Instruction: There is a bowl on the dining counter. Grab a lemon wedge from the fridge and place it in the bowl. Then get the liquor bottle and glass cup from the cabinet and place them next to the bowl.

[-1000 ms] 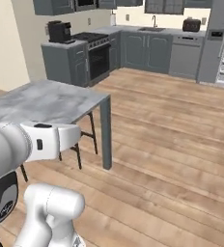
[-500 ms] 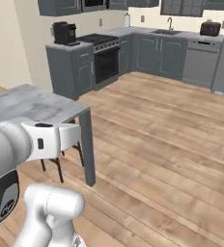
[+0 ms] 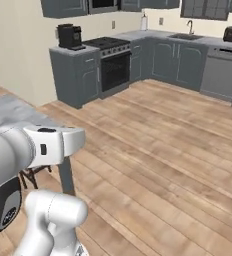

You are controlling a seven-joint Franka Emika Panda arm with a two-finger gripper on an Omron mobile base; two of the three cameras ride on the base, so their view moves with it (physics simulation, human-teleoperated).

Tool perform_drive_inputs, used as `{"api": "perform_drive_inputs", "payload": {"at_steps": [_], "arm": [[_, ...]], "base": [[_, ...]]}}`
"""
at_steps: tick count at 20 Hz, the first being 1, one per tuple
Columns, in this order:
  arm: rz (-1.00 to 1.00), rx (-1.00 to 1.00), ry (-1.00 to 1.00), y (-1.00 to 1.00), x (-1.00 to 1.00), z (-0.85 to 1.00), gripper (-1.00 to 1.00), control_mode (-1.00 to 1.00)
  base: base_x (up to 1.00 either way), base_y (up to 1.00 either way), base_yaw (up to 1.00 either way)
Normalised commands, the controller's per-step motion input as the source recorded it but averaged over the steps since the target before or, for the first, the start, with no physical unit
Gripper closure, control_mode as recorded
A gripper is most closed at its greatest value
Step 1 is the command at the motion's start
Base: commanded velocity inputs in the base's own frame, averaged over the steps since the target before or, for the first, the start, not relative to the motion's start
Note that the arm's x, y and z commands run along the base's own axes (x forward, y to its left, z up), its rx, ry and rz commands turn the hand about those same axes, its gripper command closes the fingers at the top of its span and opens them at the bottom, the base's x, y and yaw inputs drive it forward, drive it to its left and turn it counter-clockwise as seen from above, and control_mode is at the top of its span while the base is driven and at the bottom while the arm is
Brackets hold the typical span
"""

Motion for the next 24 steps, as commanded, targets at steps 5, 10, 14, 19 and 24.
{"api": "perform_drive_inputs", "payload": {"at_steps": [5, 10, 14, 19, 24], "arm": [[0.0, 0.0, 0.0, 0.0, 0.0, 0.0, -1.0, 1.0], [0.0, 0.0, 0.0, 0.0, 0.0, 0.0, -1.0, 1.0], [0.0, 0.0, 0.0, 0.0, 0.0, 0.0, -1.0, 1.0], [0.0, 0.0, 0.0, 0.0, 0.0, 0.0, -1.0, 1.0], [0.0, 0.0, 0.0, 0.0, 0.0, 0.0, -1.0, 1.0]], "base": [[0.94, -0.83, 0.25], [0.98, -0.8, 0.25], [1.0, -0.77, 0.25], [1.0, -0.78, 0.24], [1.0, -0.78, 0.21]]}}
